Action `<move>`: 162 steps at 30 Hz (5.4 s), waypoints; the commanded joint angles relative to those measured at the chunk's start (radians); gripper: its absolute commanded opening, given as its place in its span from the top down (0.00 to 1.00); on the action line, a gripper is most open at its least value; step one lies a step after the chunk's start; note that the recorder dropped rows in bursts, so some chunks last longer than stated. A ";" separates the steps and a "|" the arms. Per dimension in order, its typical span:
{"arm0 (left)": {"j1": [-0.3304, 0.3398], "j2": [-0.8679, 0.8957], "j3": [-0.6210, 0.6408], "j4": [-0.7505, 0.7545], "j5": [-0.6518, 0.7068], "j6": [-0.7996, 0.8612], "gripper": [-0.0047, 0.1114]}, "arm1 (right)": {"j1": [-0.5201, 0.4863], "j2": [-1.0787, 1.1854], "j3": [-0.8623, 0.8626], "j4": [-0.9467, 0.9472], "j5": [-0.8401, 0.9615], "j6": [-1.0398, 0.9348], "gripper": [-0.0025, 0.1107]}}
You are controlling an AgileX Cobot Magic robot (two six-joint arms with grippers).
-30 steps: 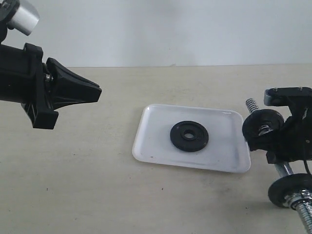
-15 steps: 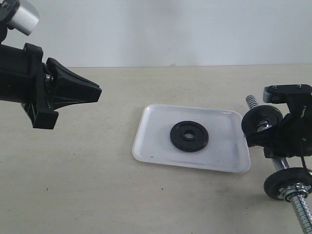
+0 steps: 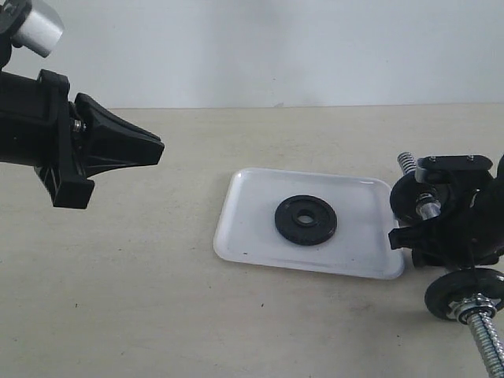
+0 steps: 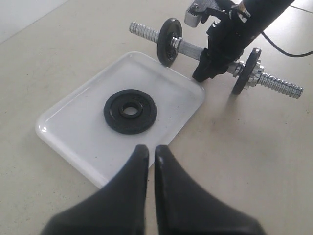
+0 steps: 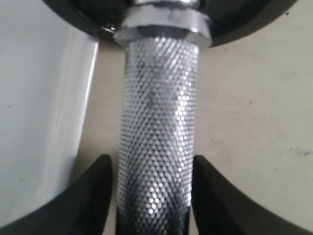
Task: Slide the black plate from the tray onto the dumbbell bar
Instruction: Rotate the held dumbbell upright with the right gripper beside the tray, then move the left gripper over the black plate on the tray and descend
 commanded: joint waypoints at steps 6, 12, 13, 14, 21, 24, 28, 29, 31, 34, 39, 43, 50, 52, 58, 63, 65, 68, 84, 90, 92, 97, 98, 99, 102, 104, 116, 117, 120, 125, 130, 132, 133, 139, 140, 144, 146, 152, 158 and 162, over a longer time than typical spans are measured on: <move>-0.005 -0.001 -0.007 -0.016 0.005 0.003 0.92 | -0.001 0.002 0.004 0.001 -0.018 0.005 0.68; -0.005 -0.001 -0.007 -0.016 0.003 0.003 0.92 | -0.001 0.002 0.004 0.001 0.008 -0.042 0.98; -0.005 -0.001 -0.007 -0.016 -0.001 0.003 0.92 | -0.001 0.002 0.004 0.001 0.008 -0.061 0.98; -0.005 -0.001 -0.007 -0.016 -0.007 0.003 0.92 | -0.001 0.002 0.004 0.001 0.010 -0.067 0.98; -0.005 0.001 -0.007 -0.016 -0.057 0.003 0.92 | -0.001 0.002 0.004 0.001 0.031 -0.210 0.98; -0.005 0.013 -0.007 -0.014 -0.069 0.003 0.92 | -0.001 0.002 0.004 0.001 0.023 -0.217 0.98; -0.005 0.038 -0.007 -0.009 -0.069 0.003 0.92 | -0.001 0.002 0.004 0.001 0.013 -0.233 0.98; -0.005 0.043 -0.007 -0.009 -0.069 0.003 0.92 | -0.001 0.002 0.004 0.001 0.012 -0.242 0.98; -0.005 0.054 -0.007 -0.009 -0.069 0.003 0.92 | -0.001 0.002 0.004 0.001 0.008 -0.242 0.98; -0.005 0.062 -0.007 -0.009 -0.069 0.003 0.92 | -0.001 0.002 0.004 0.007 -0.006 -0.242 0.98; -0.005 0.062 -0.007 -0.009 -0.069 0.003 0.92 | -0.001 0.002 0.004 0.007 -0.008 -0.242 0.98; -0.005 0.062 -0.007 -0.009 -0.069 0.003 0.92 | -0.001 0.002 0.004 0.007 -0.010 -0.233 0.98; -0.005 0.062 -0.007 -0.009 -0.072 0.003 0.92 | -0.001 0.002 0.004 0.007 -0.041 -0.192 0.98; -0.005 0.062 -0.007 -0.009 -0.076 0.003 0.92 | -0.001 0.000 0.004 0.007 -0.048 -0.189 0.98; -0.005 0.062 -0.007 -0.009 -0.112 0.003 0.92 | -0.001 -0.060 0.004 -0.001 -0.091 -0.188 0.98; -0.005 0.062 -0.007 -0.023 -0.124 0.018 0.92 | -0.001 -0.147 0.004 -0.074 -0.061 -0.183 0.98; -0.005 0.062 -0.007 -0.023 -0.124 0.018 0.92 | -0.001 -0.182 0.004 -0.074 -0.063 -0.181 0.98; -0.005 0.062 -0.007 -0.023 -0.124 0.018 0.92 | -0.001 -0.225 0.004 -0.074 -0.067 -0.179 0.98; -0.005 0.104 -0.007 -0.082 -0.115 0.084 0.92 | -0.001 -0.261 0.004 -0.080 -0.104 -0.181 0.98; -0.005 0.121 -0.007 -0.154 -0.117 0.153 0.92 | -0.001 -0.270 0.004 -0.078 -0.111 -0.181 0.98; -0.005 0.150 -0.007 -0.183 -0.119 0.188 0.92 | -0.001 -0.271 0.004 -0.078 -0.124 -0.181 0.98; -0.005 0.230 -0.010 -0.249 -0.119 0.283 0.92 | -0.001 -0.316 0.004 -0.078 -0.176 -0.181 0.98; -0.005 0.241 -0.014 -0.262 -0.119 0.288 0.92 | -0.001 -0.323 0.004 -0.078 -0.180 -0.185 0.98; -0.005 0.254 -0.022 -0.276 -0.119 0.310 0.92 | -0.001 -0.336 0.004 -0.078 -0.188 -0.185 0.98; -0.005 0.272 -0.057 -0.284 -0.115 0.348 0.92 | 0.001 -0.357 0.004 -0.078 -0.190 -0.183 0.98; -0.005 0.287 -0.081 -0.284 -0.115 0.420 0.92 | 0.001 -0.360 0.004 -0.078 -0.190 -0.183 0.98; -0.201 0.445 -0.149 -0.240 -0.301 0.557 0.92 | 0.126 -0.360 0.004 -0.074 -0.249 -0.224 0.98; -0.208 0.450 -0.153 -0.240 -0.310 0.557 0.92 | 0.126 -0.360 0.004 -0.074 -0.249 -0.224 0.98; -0.214 0.464 -0.170 -0.240 -0.329 0.557 0.92 | 0.126 -0.360 0.004 -0.074 -0.249 -0.226 0.98; -0.214 0.503 -0.204 -0.252 -0.351 0.557 0.92 | 0.126 -0.360 0.004 -0.074 -0.248 -0.226 0.98; -0.214 0.570 -0.246 -0.256 -0.358 0.557 0.92 | 0.126 -0.360 0.004 -0.074 -0.248 -0.226 0.98; -0.221 0.595 -0.259 -0.255 -0.346 0.557 0.90 | 0.126 -0.360 0.004 -0.074 -0.248 -0.226 0.98; -0.228 0.601 -0.264 -0.255 -0.353 0.557 0.88 | 0.126 -0.360 0.004 -0.074 -0.248 -0.226 0.98; -0.298 0.654 -0.320 -0.255 -0.490 0.536 0.60 | 0.126 -0.360 0.004 -0.074 -0.248 -0.226 0.98; -0.308 0.666 -0.335 -0.255 -0.503 0.520 0.56 | 0.126 -0.360 0.004 -0.074 -0.248 -0.226 0.98; -0.337 0.718 -0.409 -0.255 -0.519 0.440 0.53 | 0.126 -0.360 0.004 -0.074 -0.250 -0.226 0.98; -0.351 0.745 -0.454 -0.255 -0.522 0.435 0.52 | 0.126 -0.360 0.004 -0.074 -0.256 -0.224 0.98; -0.362 0.778 -0.495 -0.213 -0.552 0.377 0.33 | 0.126 -0.360 0.004 -0.070 -0.269 -0.223 0.98; -0.362 0.778 -0.495 -0.224 -0.541 0.303 0.33 | 0.126 -0.360 0.004 -0.070 -0.277 -0.223 0.98; -0.362 0.778 -0.495 -0.175 -0.517 0.297 0.33 | 0.126 -0.360 0.004 -0.070 -0.270 -0.223 0.98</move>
